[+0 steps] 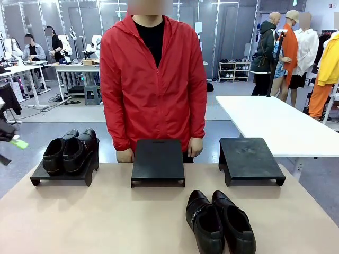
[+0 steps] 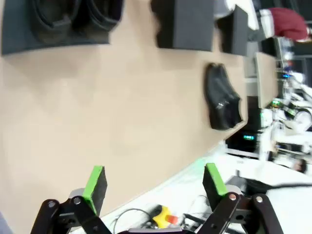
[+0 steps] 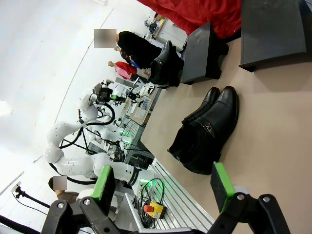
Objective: Place the shoes on the stand as instructed by the person.
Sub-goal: Pick up another pair of Shoes and place it on the Shoes Stand indicated by the person.
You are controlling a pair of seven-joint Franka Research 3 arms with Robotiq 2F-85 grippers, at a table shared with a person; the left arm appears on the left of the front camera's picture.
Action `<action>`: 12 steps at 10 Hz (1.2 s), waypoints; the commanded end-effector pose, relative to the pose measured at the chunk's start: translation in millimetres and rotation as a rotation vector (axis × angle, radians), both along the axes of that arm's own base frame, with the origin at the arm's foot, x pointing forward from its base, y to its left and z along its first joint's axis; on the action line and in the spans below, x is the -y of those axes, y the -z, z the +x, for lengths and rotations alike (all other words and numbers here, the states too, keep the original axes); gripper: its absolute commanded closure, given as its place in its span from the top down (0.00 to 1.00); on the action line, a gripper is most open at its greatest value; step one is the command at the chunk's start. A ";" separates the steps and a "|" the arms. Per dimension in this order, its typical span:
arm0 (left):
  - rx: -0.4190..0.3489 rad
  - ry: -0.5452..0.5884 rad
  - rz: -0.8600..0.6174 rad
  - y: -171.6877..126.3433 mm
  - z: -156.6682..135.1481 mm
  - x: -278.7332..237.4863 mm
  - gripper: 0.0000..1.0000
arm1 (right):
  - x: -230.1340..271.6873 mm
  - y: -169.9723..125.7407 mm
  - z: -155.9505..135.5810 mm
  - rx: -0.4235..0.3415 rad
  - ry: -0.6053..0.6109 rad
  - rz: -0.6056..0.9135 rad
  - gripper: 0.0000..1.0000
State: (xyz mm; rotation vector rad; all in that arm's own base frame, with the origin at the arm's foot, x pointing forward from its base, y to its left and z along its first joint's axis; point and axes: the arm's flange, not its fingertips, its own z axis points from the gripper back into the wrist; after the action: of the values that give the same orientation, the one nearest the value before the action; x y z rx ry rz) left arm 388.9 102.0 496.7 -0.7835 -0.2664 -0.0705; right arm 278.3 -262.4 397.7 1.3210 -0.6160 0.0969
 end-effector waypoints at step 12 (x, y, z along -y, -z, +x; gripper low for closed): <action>0.121 -0.029 -0.610 108.5 -143.8 -108.6 1.00 | 0.3 -1.3 -1.7 0.012 -0.003 0.006 1.00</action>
State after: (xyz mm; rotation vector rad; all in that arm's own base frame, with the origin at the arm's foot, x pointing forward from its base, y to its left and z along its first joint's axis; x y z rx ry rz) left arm 251.3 214.5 385.9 -1.3840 -0.4133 0.0189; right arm 278.4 -262.4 397.6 1.3211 -0.6156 0.0970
